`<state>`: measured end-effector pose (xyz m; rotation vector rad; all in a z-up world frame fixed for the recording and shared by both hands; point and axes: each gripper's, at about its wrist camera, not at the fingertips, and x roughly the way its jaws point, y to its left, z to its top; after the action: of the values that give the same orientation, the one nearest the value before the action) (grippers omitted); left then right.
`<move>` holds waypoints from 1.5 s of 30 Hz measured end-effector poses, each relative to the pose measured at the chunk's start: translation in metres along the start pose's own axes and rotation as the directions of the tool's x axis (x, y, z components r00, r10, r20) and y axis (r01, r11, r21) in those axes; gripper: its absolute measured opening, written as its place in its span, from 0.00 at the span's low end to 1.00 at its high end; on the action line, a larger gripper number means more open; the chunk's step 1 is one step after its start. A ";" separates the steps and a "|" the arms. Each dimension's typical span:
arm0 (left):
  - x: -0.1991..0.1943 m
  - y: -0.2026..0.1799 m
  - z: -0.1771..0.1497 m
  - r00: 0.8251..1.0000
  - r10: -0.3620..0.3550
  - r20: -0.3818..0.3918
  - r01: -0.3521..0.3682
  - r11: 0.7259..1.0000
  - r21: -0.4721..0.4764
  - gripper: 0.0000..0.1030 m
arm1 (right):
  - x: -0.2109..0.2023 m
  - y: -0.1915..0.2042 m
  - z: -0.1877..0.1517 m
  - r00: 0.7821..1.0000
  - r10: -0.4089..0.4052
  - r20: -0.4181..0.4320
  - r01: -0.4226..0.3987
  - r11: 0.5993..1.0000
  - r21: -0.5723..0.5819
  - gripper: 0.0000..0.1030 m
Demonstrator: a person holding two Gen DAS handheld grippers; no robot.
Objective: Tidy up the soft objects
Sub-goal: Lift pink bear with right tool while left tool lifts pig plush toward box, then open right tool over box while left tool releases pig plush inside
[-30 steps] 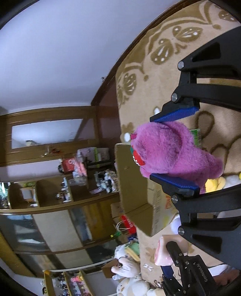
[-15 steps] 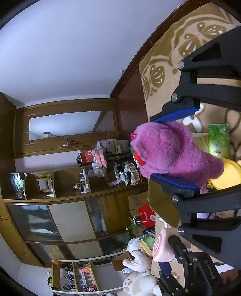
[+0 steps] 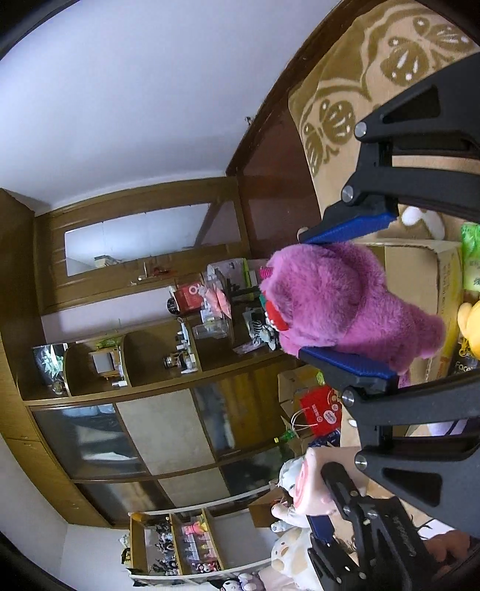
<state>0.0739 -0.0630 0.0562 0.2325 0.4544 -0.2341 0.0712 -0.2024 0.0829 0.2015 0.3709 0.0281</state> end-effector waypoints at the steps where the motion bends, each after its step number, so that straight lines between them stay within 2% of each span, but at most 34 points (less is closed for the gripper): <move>1: 0.004 0.003 0.000 1.000 -0.001 -0.001 0.001 1.000 -0.012 0.52 | 0.004 0.001 -0.001 1.000 -0.003 -0.004 0.003 1.000 -0.005 0.56; 15: 0.074 0.011 -0.031 0.991 -0.055 -0.120 0.047 0.996 -0.072 0.54 | 0.056 0.001 -0.035 0.995 -0.017 -0.102 0.012 0.999 -0.048 0.57; 25: 0.099 0.011 -0.046 0.983 -0.070 -0.168 0.059 0.996 -0.072 0.61 | 0.075 -0.006 -0.047 0.989 -0.005 -0.148 -0.001 0.999 -0.042 0.60; 28: 0.102 0.013 -0.048 0.978 -0.078 -0.193 0.062 0.994 -0.090 0.64 | 0.078 -0.009 -0.048 0.988 0.000 -0.157 -0.005 0.999 -0.032 0.67; 30: 0.104 0.014 -0.050 0.975 -0.080 -0.208 0.059 0.993 -0.104 0.65 | 0.080 -0.012 -0.049 0.986 0.013 -0.169 -0.016 1.000 -0.020 0.75; 32: 0.107 0.016 -0.052 0.971 -0.078 -0.224 0.054 0.992 -0.112 0.67 | 0.082 -0.016 -0.050 0.983 0.026 -0.180 -0.026 1.000 0.003 0.76; 34: 0.108 0.018 -0.053 0.968 -0.079 -0.237 0.053 0.992 -0.114 0.72 | 0.082 -0.017 -0.051 0.981 0.024 -0.193 -0.023 1.000 0.010 0.78; 35: 0.107 0.019 -0.053 0.970 -0.070 -0.234 0.045 0.993 -0.113 0.81 | 0.082 -0.017 -0.051 0.981 0.020 -0.194 -0.019 1.000 0.009 0.80; 37: 0.102 0.020 -0.052 0.974 -0.060 -0.219 0.036 0.993 -0.114 0.87 | 0.080 -0.017 -0.052 0.981 0.015 -0.196 -0.013 1.000 0.012 0.83; 45: 0.093 0.021 -0.049 0.969 -0.064 -0.238 0.040 0.994 -0.106 0.90 | 0.067 -0.014 -0.053 0.978 0.007 -0.206 -0.003 1.000 0.018 0.90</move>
<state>0.1407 -0.0453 -0.0255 0.1506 0.7125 -0.2346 0.1148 -0.2021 0.0077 0.2179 0.5779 0.0509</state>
